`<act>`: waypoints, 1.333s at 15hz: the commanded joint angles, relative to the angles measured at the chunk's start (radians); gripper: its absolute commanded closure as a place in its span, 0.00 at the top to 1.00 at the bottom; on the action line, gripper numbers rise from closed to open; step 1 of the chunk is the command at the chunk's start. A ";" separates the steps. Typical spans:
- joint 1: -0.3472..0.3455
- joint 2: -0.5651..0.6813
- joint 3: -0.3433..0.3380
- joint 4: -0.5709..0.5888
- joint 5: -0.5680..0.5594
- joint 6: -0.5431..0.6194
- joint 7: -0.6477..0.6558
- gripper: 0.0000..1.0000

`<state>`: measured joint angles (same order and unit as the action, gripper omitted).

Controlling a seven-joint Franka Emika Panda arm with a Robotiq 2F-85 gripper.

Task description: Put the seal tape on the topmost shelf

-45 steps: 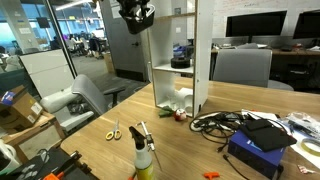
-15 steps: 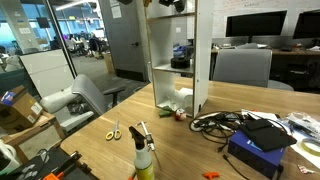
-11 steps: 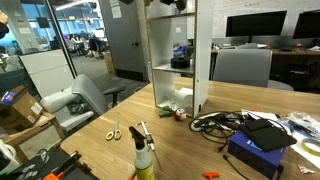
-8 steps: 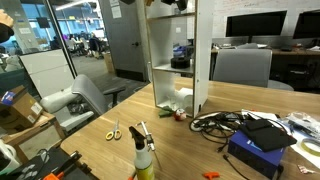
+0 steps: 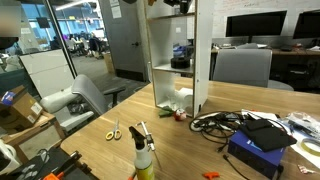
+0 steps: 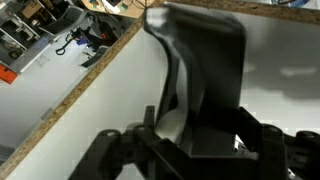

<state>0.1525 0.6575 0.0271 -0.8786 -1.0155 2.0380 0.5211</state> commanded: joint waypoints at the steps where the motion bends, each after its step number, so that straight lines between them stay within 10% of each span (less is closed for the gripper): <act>1: -0.007 0.061 0.011 0.138 0.046 -0.062 -0.077 1.00; 10: -0.023 0.110 0.019 0.257 0.132 -0.230 -0.136 1.00; 20: -0.048 0.025 0.074 0.139 0.306 -0.372 -0.094 1.00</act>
<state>0.1075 0.7185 0.0801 -0.7139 -0.7509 1.7139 0.4160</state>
